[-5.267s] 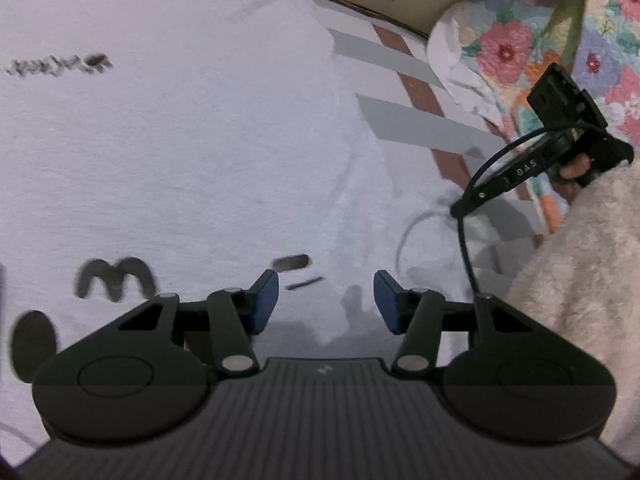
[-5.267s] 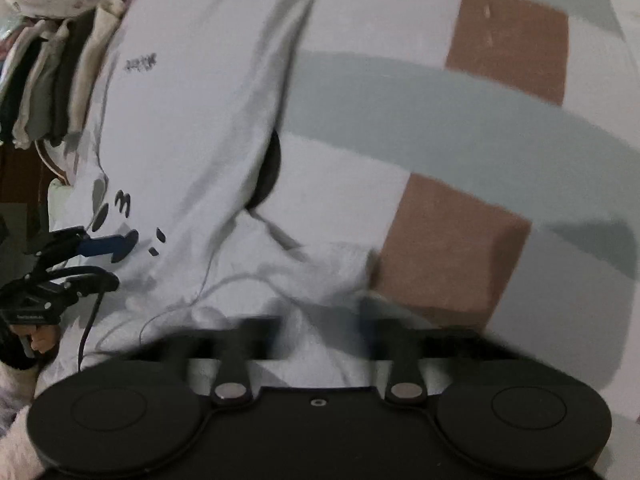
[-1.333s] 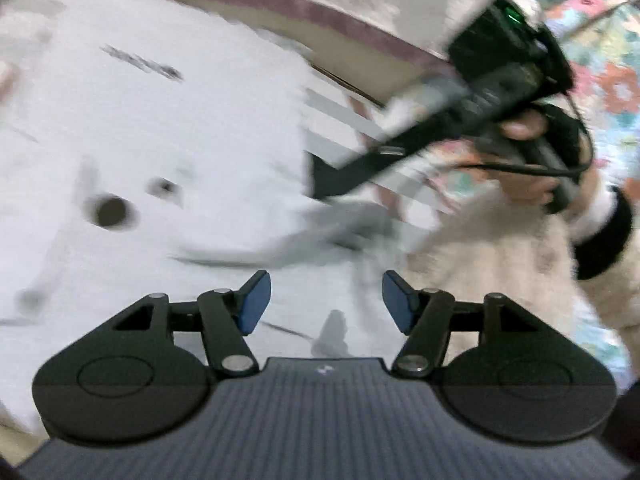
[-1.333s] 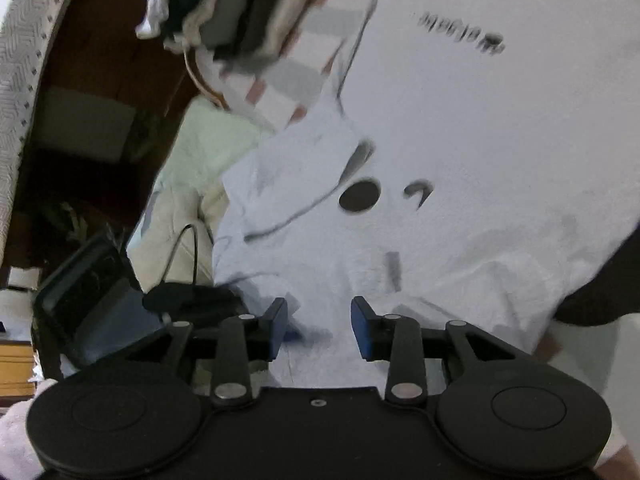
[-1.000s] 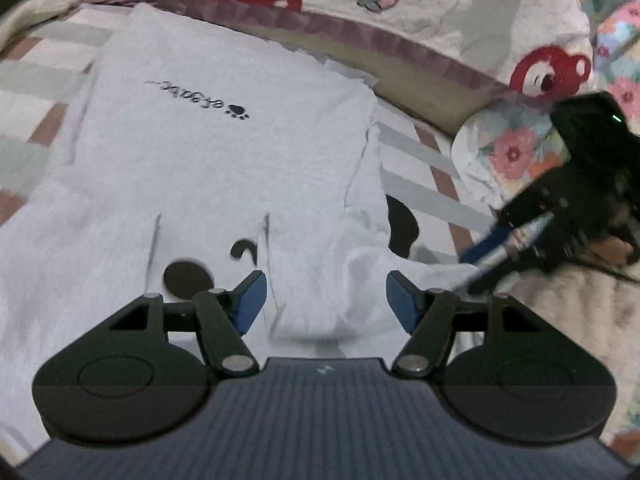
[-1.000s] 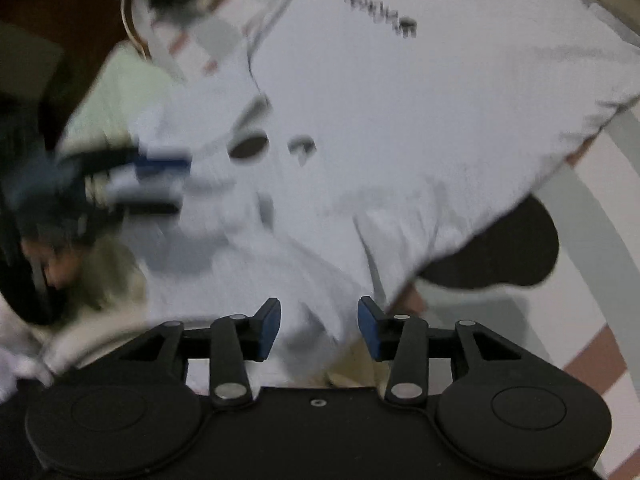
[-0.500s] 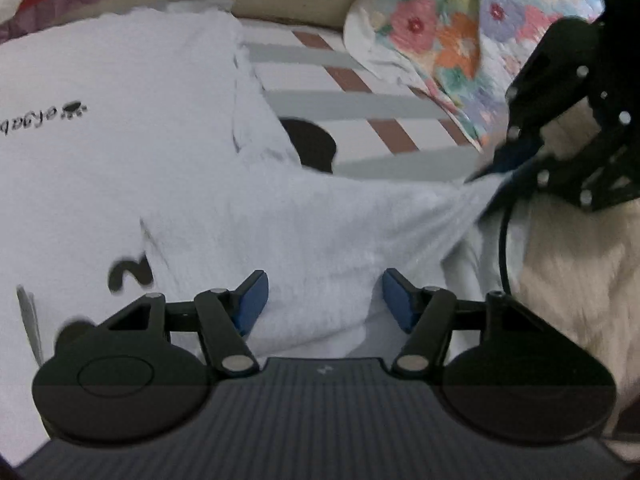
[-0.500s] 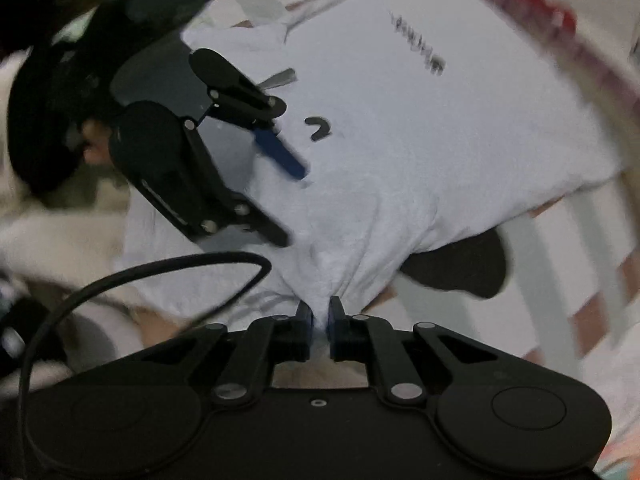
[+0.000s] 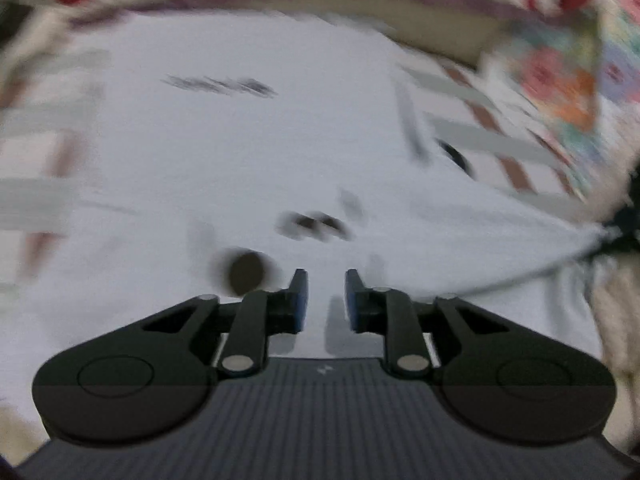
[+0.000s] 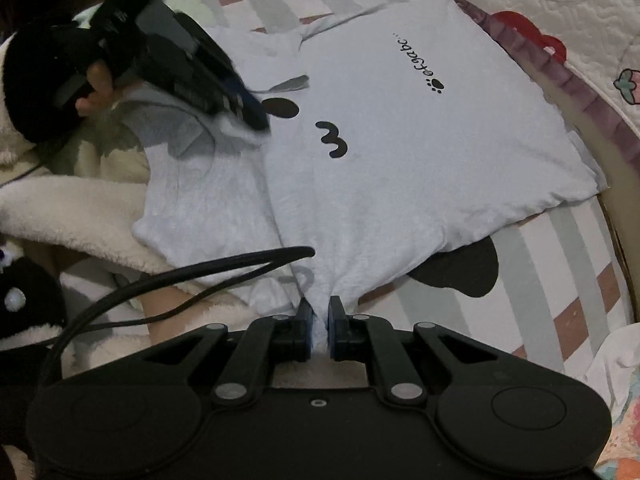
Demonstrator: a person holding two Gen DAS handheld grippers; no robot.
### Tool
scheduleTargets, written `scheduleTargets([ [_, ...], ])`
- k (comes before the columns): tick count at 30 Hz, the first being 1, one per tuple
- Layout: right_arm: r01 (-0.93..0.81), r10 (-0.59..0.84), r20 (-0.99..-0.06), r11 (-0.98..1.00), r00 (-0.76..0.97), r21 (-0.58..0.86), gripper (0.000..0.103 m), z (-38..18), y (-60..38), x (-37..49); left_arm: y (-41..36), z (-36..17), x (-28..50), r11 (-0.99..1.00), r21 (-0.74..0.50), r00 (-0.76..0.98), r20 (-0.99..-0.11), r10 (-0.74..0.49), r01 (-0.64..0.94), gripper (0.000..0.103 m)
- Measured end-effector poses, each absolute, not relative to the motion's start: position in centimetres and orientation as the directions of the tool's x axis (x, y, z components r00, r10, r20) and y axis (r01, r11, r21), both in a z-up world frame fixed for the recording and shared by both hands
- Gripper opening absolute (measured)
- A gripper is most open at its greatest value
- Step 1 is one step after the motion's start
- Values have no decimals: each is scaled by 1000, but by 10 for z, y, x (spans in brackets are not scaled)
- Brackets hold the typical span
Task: Fold clothes
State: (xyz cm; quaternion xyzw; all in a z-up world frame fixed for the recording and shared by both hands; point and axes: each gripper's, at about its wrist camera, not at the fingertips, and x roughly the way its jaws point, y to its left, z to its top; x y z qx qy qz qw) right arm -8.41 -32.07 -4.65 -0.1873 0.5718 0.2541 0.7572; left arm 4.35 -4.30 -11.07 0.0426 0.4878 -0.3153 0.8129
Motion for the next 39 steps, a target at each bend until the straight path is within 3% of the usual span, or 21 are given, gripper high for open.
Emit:
scheduleTargets([
  [2, -589, 167, -961, 808, 218, 7, 10, -48, -321, -85, -11, -94, 54, 858, -216, 393, -818, -419, 465, 67],
  [5, -586, 165, -956, 810, 241, -8, 10, -45, -318, -90, 41, -80, 65, 948, -148, 479, -834, -274, 283, 77],
  [8, -593, 163, -952, 805, 259, -23, 10, -43, -317, -95, 92, -93, 69, 988, -132, 429, -890, -156, 86, 78],
  [12, -572, 163, -954, 820, 252, -11, 10, -48, -319, -91, 139, -109, 61, 948, -290, 410, -886, -216, -128, 78],
  [14, -567, 167, -955, 823, 246, -2, 10, -49, -319, -89, 146, -108, 56, 932, -305, 471, -863, -184, -195, 79],
  [20, -500, 216, -947, 863, 239, 71, 11, -55, -330, -81, 144, -127, 71, 924, -326, 410, -884, -225, -197, 82],
  [27, -503, 194, -943, 864, 272, 33, 11, -54, -327, -85, 140, -129, 69, 926, -317, 416, -885, -210, -207, 88],
  [31, -492, 194, -939, 870, 285, 30, 11, -53, -328, -83, 136, -136, 70, 894, -415, 358, -871, -336, -170, 88],
  [34, -475, 191, -936, 879, 296, 29, 12, -53, -331, -81, 128, -137, 69, 909, -394, 365, -873, -325, -133, 74],
  [36, -475, 187, -935, 879, 303, 21, 12, -53, -330, -83, 122, -133, 68, 917, -391, 388, -859, -334, -76, 16],
  [39, -484, 177, -933, 875, 314, 3, 12, -53, -327, -85, 118, -124, 64, 918, -396, 423, -835, -352, -19, 14],
])
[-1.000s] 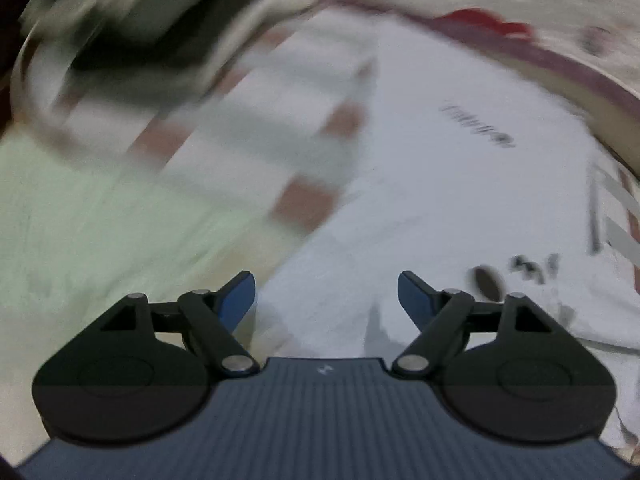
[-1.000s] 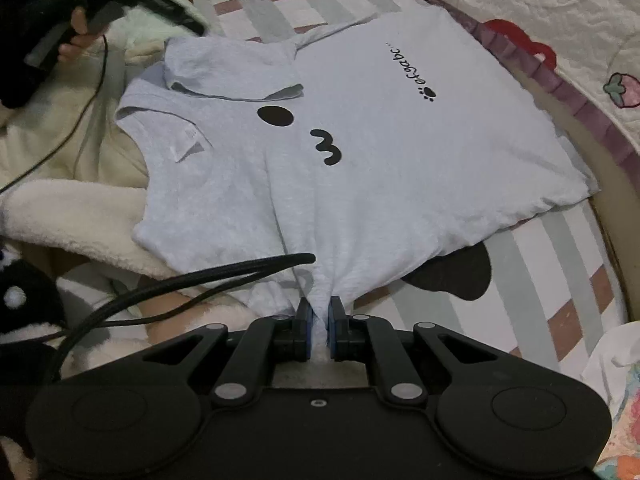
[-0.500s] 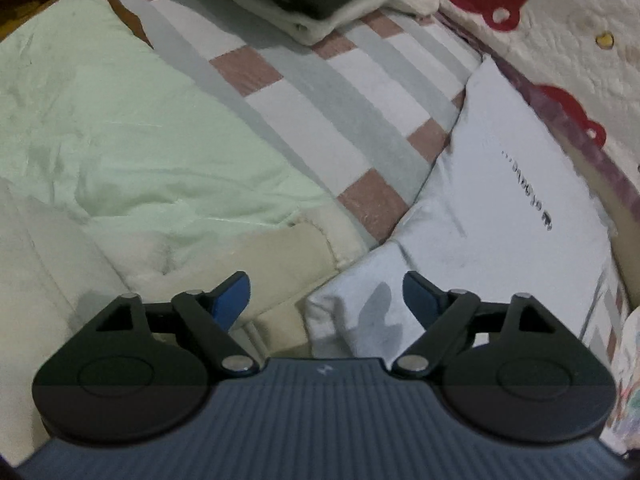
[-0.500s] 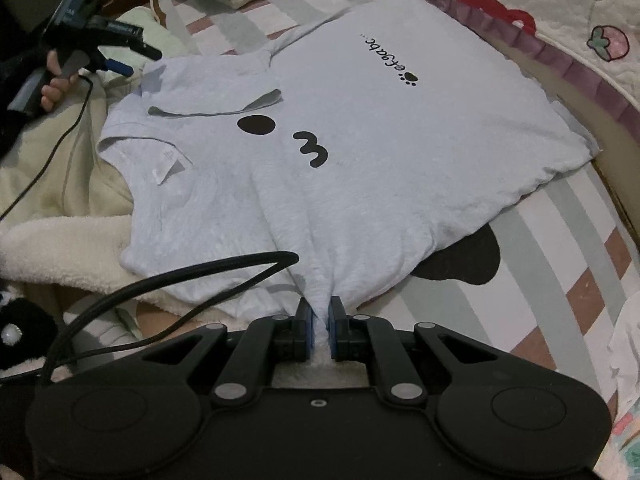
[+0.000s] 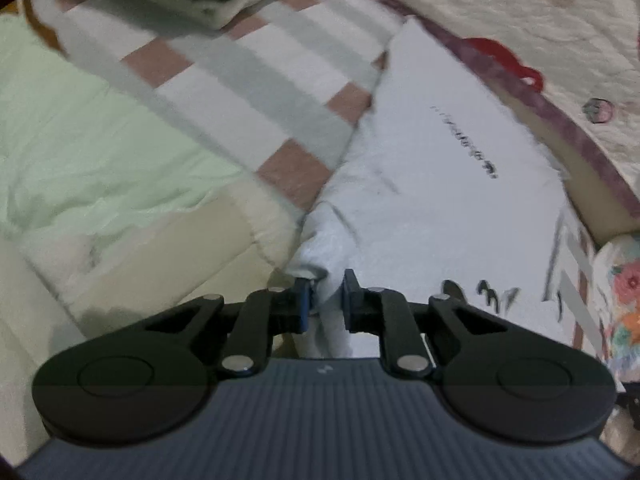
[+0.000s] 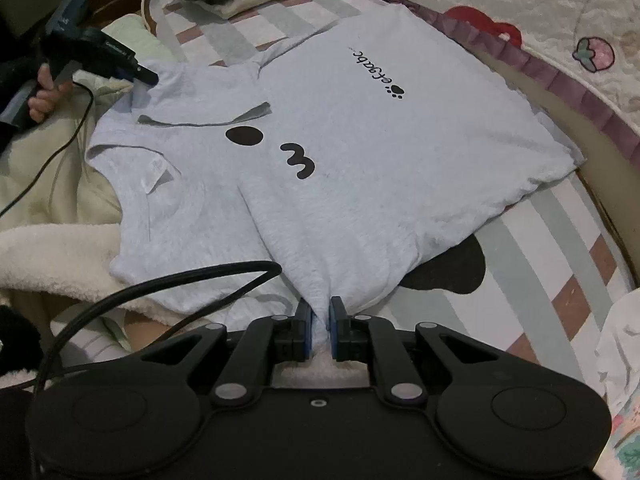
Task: Fold clothes
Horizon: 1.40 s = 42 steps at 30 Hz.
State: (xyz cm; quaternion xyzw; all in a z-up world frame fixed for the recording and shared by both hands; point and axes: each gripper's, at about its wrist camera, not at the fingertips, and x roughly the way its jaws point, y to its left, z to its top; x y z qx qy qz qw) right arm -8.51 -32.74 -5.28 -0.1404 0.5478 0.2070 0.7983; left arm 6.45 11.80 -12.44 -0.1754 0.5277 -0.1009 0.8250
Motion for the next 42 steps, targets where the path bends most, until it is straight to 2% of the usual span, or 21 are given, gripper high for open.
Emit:
scheduleTargets([
  [5, -488, 164, -929, 873, 331, -20, 12, -51, -324, -81, 115, -112, 61, 927, -374, 479, -811, -337, 20, 13],
  [10, -472, 200, -936, 880, 290, 42, 14, -52, -326, -72, 112, -117, 63, 933, -358, 443, -835, -327, 13, 17],
  [11, -468, 204, -938, 882, 281, 51, 14, -53, -327, -71, 112, -120, 64, 932, -362, 425, -843, -331, 7, 26],
  [12, -467, 206, -941, 882, 270, 59, 14, -55, -327, -71, 112, -124, 66, 930, -367, 402, -852, -336, 0, 47],
  [13, -465, 207, -943, 883, 259, 66, 16, -56, -328, -70, 112, -129, 68, 927, -374, 371, -862, -344, -10, 59],
  [14, -461, 205, -946, 885, 250, 70, 23, -58, -328, -70, 112, -133, 70, 924, -381, 341, -872, -353, -18, 77],
  [15, -455, 197, -950, 888, 242, 68, 29, -60, -327, -69, 111, -136, 71, 924, -383, 326, -876, -357, -18, 78],
  [16, -446, 186, -953, 893, 240, 62, 44, -62, -327, -67, 110, -137, 71, 925, -379, 323, -877, -355, -13, 78],
  [17, -438, 175, -956, 897, 236, 57, 53, -64, -327, -65, 109, -137, 71, 928, -374, 326, -878, -351, -6, 75],
  [19, -426, 162, -964, 903, 209, 60, 53, -71, -326, -60, 104, -133, 69, 932, -361, 354, -867, -350, 36, 54],
  [20, -427, 168, -967, 901, 191, 72, 52, -74, -325, -57, 102, -131, 68, 934, -351, 367, -862, -348, 61, 12],
  [21, -433, 169, -969, 898, 182, 75, 46, -76, -324, -55, 99, -128, 66, 935, -342, 375, -858, -351, 93, 7],
  [22, -463, 158, -964, 885, 215, 42, 13, -71, -320, -60, 94, -123, 62, 931, -339, 385, -848, -363, 132, 7],
  [23, -490, 148, -958, 872, 247, 9, 11, -67, -315, -64, 90, -116, 58, 927, -337, 399, -836, -376, 165, 7],
  [28, -612, 96, -915, 770, 392, -182, 10, -44, -291, -88, 96, -78, 49, 953, -225, 536, -789, -302, 205, 6],
  [30, -658, 60, -903, 706, 426, -263, 10, -36, -279, -100, 105, -82, 49, 957, -233, 533, -796, -289, 171, 6],
  [36, -688, 8, -939, 683, 344, -246, 12, -70, -279, -103, 112, -102, 49, 963, -240, 487, -832, -268, 120, 6],
  [39, -671, 64, -945, 720, 320, -178, 20, -63, -286, -93, 113, -103, 52, 960, -258, 480, -833, -277, 107, 7],
  [41, -660, 150, -939, 745, 310, -99, 50, -49, -292, -87, 114, -109, 55, 959, -273, 462, -842, -279, 82, 7],
  [42, -654, 219, -925, 755, 311, -41, 56, -42, -298, -85, 116, -110, 55, 957, -280, 459, -843, -282, 74, 7],
])
